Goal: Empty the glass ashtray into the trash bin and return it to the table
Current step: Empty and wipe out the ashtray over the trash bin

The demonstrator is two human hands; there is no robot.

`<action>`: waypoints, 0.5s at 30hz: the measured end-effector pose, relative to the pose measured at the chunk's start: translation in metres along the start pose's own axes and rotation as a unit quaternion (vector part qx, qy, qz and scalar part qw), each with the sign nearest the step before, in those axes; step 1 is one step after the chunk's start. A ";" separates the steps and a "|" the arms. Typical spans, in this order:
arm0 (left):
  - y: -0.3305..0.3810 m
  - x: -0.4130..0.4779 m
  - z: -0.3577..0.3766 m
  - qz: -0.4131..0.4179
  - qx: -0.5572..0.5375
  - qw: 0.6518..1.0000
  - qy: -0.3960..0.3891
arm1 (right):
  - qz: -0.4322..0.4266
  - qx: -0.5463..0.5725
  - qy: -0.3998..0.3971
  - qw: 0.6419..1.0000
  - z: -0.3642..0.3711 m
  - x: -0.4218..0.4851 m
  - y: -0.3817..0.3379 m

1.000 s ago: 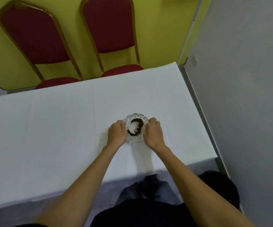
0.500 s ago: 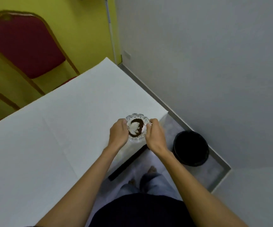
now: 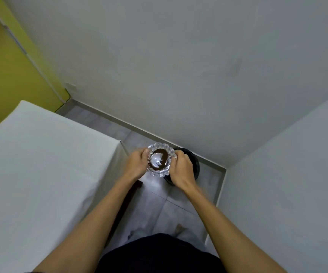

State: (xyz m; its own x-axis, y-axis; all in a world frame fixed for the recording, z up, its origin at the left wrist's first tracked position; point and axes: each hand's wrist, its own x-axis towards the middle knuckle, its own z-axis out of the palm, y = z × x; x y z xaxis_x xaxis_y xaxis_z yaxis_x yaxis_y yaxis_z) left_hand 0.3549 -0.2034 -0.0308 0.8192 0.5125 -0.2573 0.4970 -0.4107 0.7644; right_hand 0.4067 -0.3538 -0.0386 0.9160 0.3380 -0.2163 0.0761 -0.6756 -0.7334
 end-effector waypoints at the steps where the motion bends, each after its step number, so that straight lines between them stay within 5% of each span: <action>1: 0.007 0.007 0.013 -0.001 0.003 1.000 -0.001 | 0.003 -0.001 0.006 1.000 -0.009 0.004 0.007; 7: 0.030 0.039 0.072 -0.004 0.003 1.000 -0.013 | -0.031 -0.007 0.025 0.999 -0.039 0.016 0.049; 15: -0.011 0.094 0.126 -0.039 0.010 0.997 -0.065 | -0.141 -0.178 0.012 0.974 0.002 0.038 0.123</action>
State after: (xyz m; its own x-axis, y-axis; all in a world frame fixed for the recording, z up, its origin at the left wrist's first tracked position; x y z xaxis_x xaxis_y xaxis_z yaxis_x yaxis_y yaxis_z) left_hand 0.4628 -0.2457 -0.1376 0.8079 0.4414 -0.3904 0.5646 -0.3900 0.7274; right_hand 0.4497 -0.4229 -0.1385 0.8475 0.5304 -0.0212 0.4535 -0.7443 -0.4903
